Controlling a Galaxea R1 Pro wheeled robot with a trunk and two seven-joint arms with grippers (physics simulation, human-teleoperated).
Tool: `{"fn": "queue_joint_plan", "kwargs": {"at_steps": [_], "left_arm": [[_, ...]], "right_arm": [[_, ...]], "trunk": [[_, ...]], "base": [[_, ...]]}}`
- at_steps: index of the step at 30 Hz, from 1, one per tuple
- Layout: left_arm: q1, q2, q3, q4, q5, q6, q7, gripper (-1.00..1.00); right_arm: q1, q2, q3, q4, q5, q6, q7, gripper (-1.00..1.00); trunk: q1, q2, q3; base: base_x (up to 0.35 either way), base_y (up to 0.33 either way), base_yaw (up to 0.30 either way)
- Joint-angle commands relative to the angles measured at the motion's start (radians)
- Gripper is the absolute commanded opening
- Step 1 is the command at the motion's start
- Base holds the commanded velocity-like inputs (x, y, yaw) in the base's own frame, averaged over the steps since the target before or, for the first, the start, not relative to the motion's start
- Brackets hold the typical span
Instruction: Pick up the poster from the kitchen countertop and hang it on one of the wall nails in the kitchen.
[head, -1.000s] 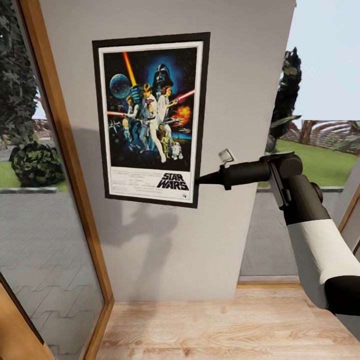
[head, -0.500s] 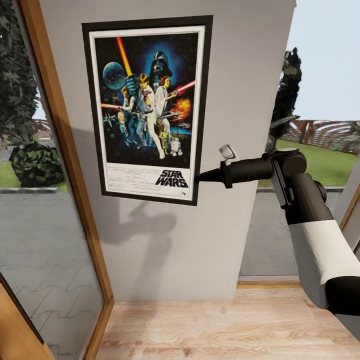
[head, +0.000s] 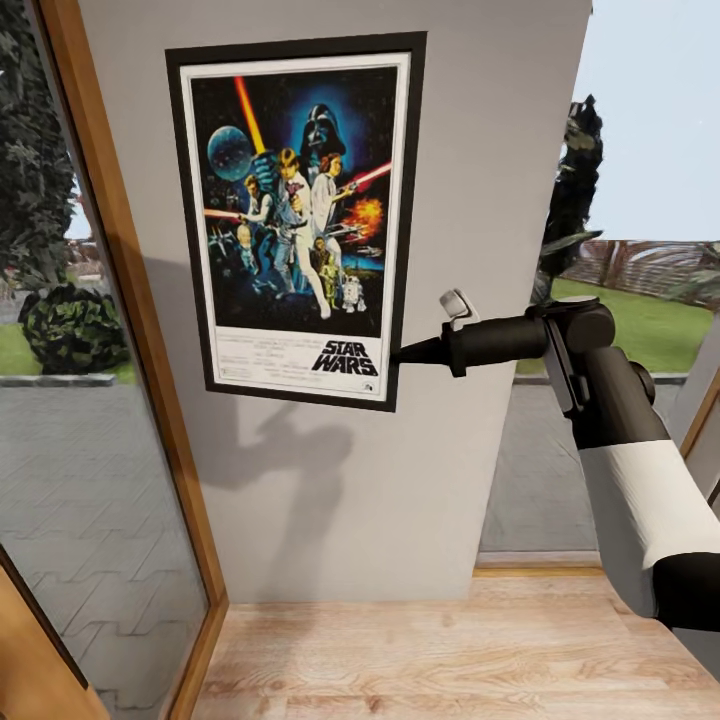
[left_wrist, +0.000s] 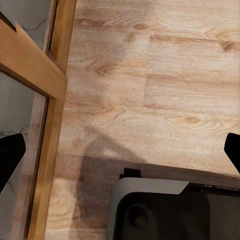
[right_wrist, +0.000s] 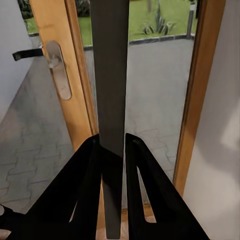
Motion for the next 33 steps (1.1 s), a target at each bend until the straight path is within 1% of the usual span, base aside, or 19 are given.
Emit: {"fn": "queue_joint_plan", "kwargs": {"at_steps": [1,10,14,18,21,26,33], "left_arm": [[0.0,0.0,0.001,-0.001,0.0,-0.002,0.0,1.0],[0.0,0.0,0.001,-0.001,0.0,-0.002,0.0,1.0],[0.0,0.0,0.001,-0.001,0.0,-0.002,0.0,1.0],[0.001,0.0,0.001,-0.001,0.0,-0.002,0.0,1.0],[0.001,0.0,0.001,-0.001,0.0,-0.002,0.0,1.0],[0.0,0.0,0.001,-0.001,0.0,-0.002,0.0,1.0],[0.0,0.0,0.001,-0.001,0.0,-0.002,0.0,1.0]], "right_arm": [[0.0,-0.001,0.001,0.0,0.002,0.014,0.006,-1.0],[0.0,-0.003,0.0,0.0,0.004,0.014,0.006,-1.0],[0.0,-0.022,0.0,0.0,0.003,0.013,0.007,-1.0],[0.001,-0.03,0.0,0.0,0.002,0.003,0.007,-1.0],[0.003,-0.033,0.0,0.0,0.002,-0.024,0.007,-1.0],[0.005,-0.037,-0.001,0.001,0.002,-0.043,0.008,-1.0],[0.006,-0.037,-0.001,0.002,0.003,-0.047,0.008,-1.0]], "trunk": [[0.0,-0.001,0.0],[0.0,-0.001,0.0],[0.0,-0.001,0.0],[0.0,-0.001,0.0],[0.0,-0.001,0.0],[0.0,-0.001,0.0],[0.0,-0.001,0.0]], "base": [[0.0,0.0,0.0],[0.0,0.0,0.0],[0.0,0.0,0.0],[0.0,0.0,0.0],[0.0,0.0,0.0],[0.0,0.0,0.0],[0.0,0.0,0.0]]}}
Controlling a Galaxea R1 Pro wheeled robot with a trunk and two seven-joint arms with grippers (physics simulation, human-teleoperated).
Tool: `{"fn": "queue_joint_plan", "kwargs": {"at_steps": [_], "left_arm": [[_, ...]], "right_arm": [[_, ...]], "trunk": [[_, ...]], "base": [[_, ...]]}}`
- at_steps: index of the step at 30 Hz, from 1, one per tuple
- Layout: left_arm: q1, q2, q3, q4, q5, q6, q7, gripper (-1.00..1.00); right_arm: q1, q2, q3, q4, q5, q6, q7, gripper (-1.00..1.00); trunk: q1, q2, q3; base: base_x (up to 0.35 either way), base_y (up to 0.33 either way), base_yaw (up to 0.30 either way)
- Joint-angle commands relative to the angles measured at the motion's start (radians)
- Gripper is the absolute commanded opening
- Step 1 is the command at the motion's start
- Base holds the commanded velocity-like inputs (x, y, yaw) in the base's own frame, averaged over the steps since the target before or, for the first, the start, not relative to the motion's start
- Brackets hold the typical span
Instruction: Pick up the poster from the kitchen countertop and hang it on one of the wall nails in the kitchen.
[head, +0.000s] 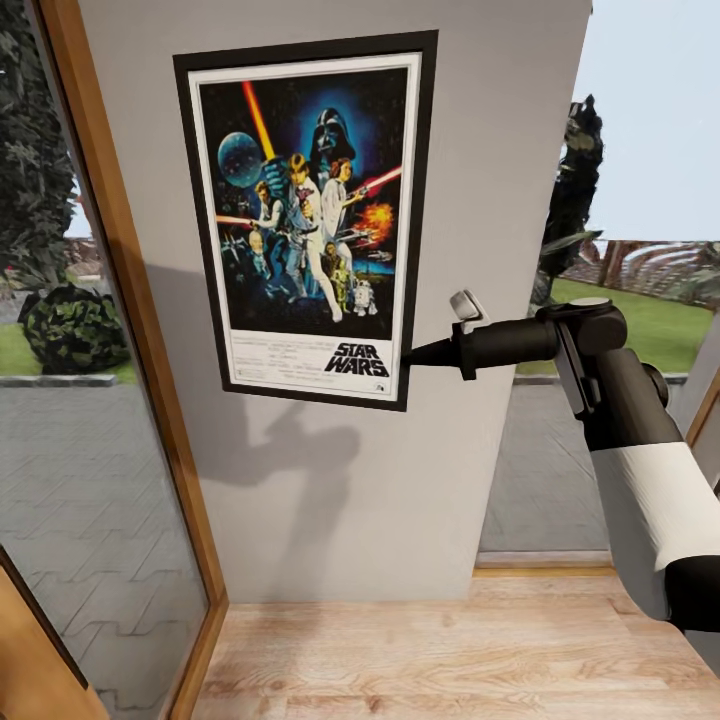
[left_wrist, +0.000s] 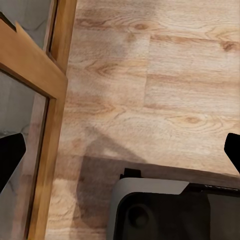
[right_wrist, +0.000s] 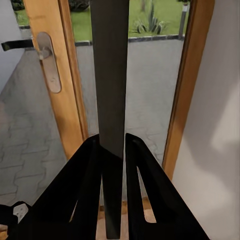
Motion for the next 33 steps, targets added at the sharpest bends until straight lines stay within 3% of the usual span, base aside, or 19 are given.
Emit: {"fn": "queue_joint_plan", "kwargs": {"at_steps": [1,14,24,33], "left_arm": [[0.001,0.0,0.001,-0.001,0.0,-0.002,0.0,1.0],[0.001,0.0,0.001,-0.001,0.0,-0.002,0.0,1.0],[0.001,0.0,0.002,-0.001,0.0,-0.002,0.0,1.0],[0.001,0.0,0.002,-0.001,0.0,-0.002,0.0,1.0]], "right_arm": [[0.0,-0.001,0.001,0.0,0.003,0.014,0.006,-1.0],[0.0,-0.001,0.001,-0.001,0.003,0.013,0.006,-1.0],[0.0,-0.002,0.001,-0.001,0.006,0.013,0.006,-1.0],[0.0,-0.002,0.001,-0.002,0.006,0.013,0.006,-1.0]], "trunk": [[0.0,-0.001,0.0],[0.0,-0.001,0.0],[0.0,-0.001,0.0],[0.0,-0.001,0.0]], "base": [[0.0,0.0,0.0],[0.009,0.0,0.0],[0.223,0.0,0.0],[0.073,0.0,0.0]]}}
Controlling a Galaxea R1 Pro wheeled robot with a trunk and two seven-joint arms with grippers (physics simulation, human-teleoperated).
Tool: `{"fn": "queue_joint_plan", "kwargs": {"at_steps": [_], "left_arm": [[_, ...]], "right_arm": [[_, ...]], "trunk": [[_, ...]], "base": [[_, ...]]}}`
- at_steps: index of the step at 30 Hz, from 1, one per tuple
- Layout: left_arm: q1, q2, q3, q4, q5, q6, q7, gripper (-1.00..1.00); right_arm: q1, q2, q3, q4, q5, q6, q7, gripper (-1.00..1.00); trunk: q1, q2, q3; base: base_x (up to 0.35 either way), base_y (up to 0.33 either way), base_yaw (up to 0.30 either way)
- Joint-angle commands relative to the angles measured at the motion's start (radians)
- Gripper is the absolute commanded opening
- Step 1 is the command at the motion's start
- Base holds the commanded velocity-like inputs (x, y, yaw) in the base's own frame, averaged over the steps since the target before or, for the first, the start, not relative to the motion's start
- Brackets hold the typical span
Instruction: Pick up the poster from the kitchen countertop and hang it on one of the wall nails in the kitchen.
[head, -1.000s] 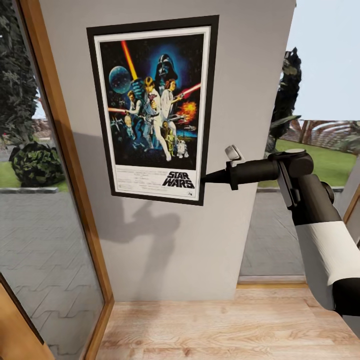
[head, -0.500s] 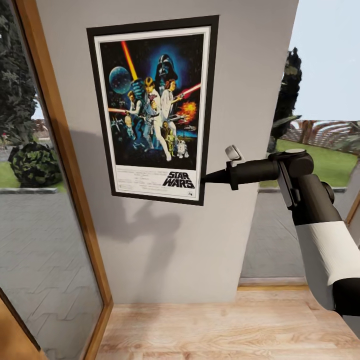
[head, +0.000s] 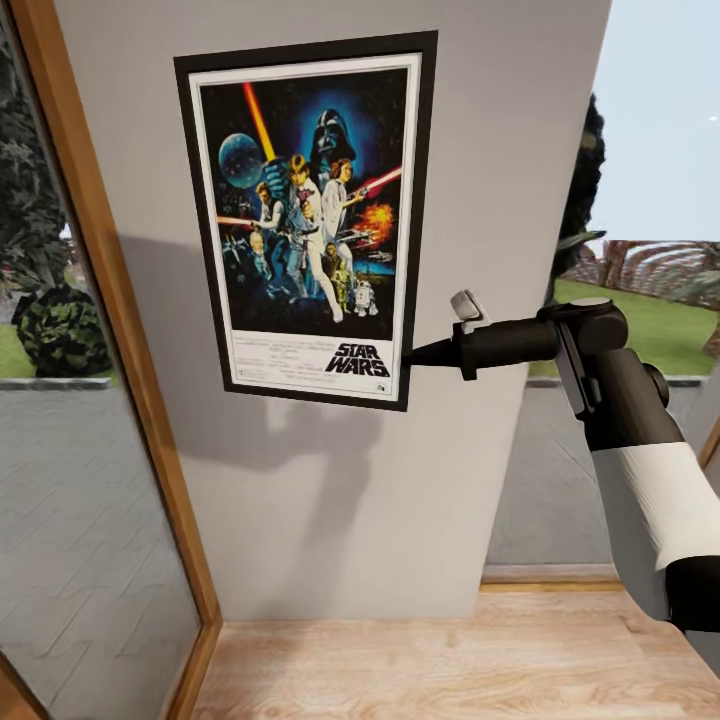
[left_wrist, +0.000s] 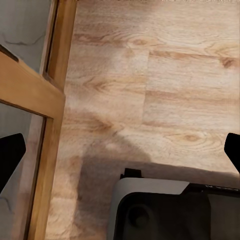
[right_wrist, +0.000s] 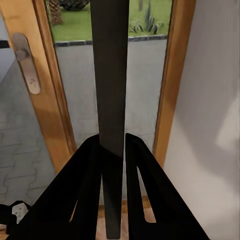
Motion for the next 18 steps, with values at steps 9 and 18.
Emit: {"fn": "queue_joint_plan", "kwargs": {"at_steps": [9,18], "left_arm": [[0.001,0.0,0.001,-0.001,0.0,-0.002,0.0,1.0],[0.001,0.0,0.001,0.0,0.0,-0.002,0.0,1.0]], "right_arm": [[0.0,0.0,0.001,0.0,0.003,0.014,0.006,-1.0],[0.0,0.0,-0.001,0.0,0.003,0.014,0.006,-1.0]], "trunk": [[0.001,0.0,0.0],[0.001,0.0,0.0]], "base": [[0.265,0.0,0.0],[0.077,0.0,0.0]]}}
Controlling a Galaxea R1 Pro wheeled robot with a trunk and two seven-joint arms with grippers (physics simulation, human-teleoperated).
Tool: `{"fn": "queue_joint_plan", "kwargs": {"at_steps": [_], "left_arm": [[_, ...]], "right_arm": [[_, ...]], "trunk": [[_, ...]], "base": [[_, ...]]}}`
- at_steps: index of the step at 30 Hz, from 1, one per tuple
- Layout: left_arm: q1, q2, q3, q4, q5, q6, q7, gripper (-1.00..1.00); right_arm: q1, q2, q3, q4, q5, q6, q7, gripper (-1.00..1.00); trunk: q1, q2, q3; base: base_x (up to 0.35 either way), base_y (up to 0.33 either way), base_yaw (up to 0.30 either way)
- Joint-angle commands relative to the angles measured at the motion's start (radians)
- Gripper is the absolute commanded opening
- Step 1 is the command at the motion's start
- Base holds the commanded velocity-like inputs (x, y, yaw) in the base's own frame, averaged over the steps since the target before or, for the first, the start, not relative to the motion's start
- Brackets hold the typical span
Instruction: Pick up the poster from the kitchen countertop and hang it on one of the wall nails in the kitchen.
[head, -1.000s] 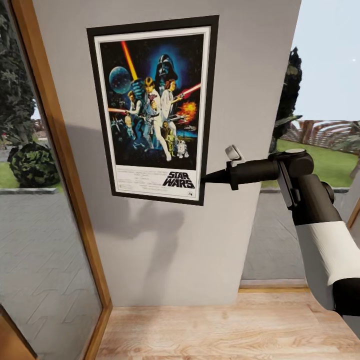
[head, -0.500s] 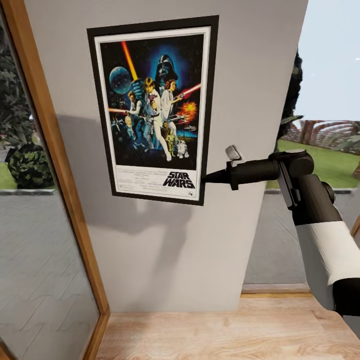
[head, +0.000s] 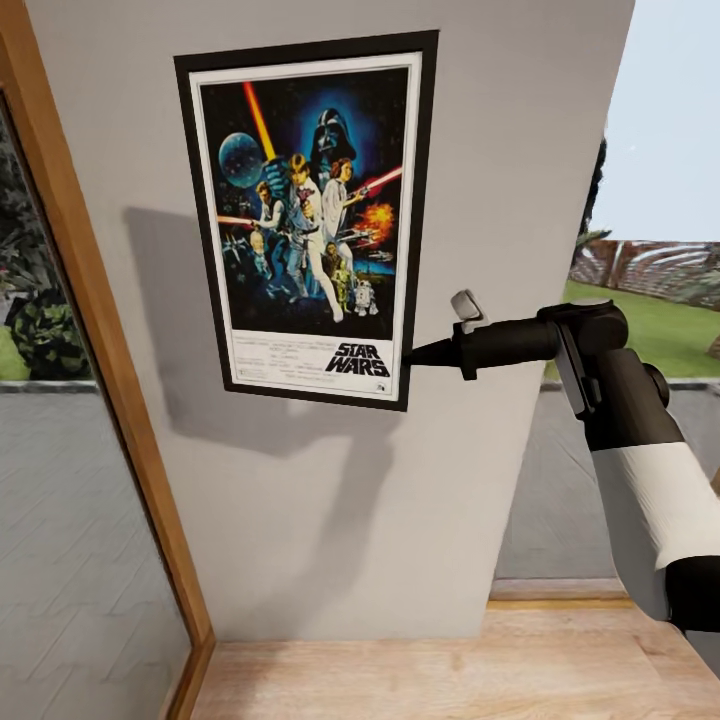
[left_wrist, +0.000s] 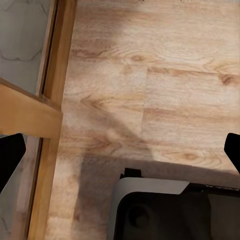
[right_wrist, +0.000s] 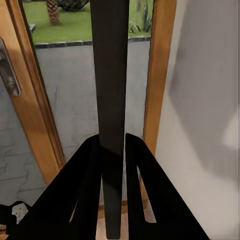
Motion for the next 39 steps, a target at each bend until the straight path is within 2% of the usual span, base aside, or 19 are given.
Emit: {"fn": "queue_joint_plan", "kwargs": {"at_steps": [1,8,23,39], "left_arm": [[0.0,0.0,0.001,-0.001,0.0,-0.002,0.0,1.0],[0.0,0.0,0.001,-0.001,0.0,-0.002,0.0,1.0],[0.0,0.0,0.001,-0.001,0.0,-0.002,0.0,1.0],[0.0,0.0,0.001,0.0,0.0,-0.002,0.0,1.0]], "right_arm": [[0.0,-0.001,0.001,0.0,0.003,0.014,0.006,-1.0],[0.0,-0.001,0.001,0.0,0.003,0.014,0.006,-1.0],[0.0,0.0,0.001,0.0,0.004,0.014,0.006,-1.0],[0.0,0.0,0.001,0.0,0.005,0.014,0.006,-1.0]], "trunk": [[0.001,0.0,0.0],[0.001,0.0,0.0],[0.001,0.0,0.0],[0.001,0.0,0.0]], "base": [[0.186,0.0,0.0],[0.169,0.0,0.0],[0.016,0.0,0.0],[0.217,0.0,0.0]]}}
